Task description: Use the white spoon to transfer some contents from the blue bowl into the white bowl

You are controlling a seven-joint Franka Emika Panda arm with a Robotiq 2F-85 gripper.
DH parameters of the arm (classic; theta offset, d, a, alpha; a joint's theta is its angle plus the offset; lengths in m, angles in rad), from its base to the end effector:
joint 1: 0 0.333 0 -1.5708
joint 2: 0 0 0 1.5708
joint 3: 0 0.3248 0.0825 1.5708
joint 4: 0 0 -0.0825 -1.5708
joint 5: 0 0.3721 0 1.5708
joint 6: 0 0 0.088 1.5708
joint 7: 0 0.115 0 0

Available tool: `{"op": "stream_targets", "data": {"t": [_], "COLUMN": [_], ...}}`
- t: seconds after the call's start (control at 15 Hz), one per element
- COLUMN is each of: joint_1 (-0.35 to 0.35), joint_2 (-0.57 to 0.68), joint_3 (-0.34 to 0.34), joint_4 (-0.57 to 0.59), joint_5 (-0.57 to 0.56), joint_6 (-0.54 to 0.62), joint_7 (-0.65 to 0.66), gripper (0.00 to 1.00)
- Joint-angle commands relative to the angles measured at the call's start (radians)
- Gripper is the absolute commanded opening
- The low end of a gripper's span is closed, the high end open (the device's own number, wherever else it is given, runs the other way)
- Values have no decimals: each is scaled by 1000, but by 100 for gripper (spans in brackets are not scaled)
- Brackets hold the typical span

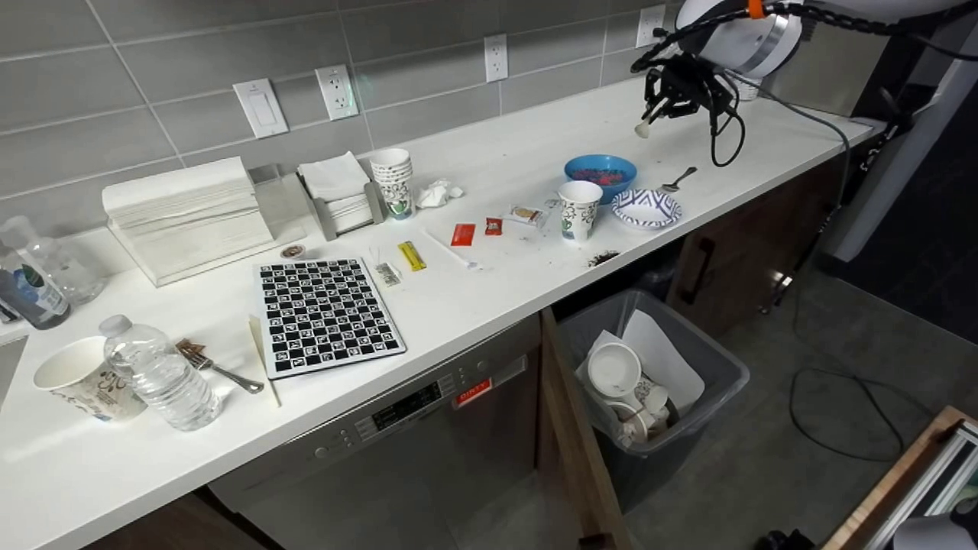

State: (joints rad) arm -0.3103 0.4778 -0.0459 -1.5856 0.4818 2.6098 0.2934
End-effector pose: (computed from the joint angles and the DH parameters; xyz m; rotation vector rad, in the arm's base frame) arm 0.6772 -0.2546 0.4264 -2.3990 1.2921 -0.7695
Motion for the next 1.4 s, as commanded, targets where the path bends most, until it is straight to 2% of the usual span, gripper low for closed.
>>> {"op": "stream_targets", "data": {"t": [0.0, 0.33, 0.73, 1.07, 1.13, 1.33], "joint_1": [11, -10, -108, -173, -142, -159], "joint_2": [1, 26, 95, 138, 119, 133], "joint_3": [-16, 107, 344, 437, 392, 413], "joint_4": [4, -14, -10, -20, -14, -14], "joint_5": [7, 100, 239, 216, 209, 209], "joint_6": [-5, 202, 448, 583, 537, 554], "joint_7": [-3, -226, -516, -620, -565, -595], "gripper": [3, 3, 3, 3, 14, 14]}}
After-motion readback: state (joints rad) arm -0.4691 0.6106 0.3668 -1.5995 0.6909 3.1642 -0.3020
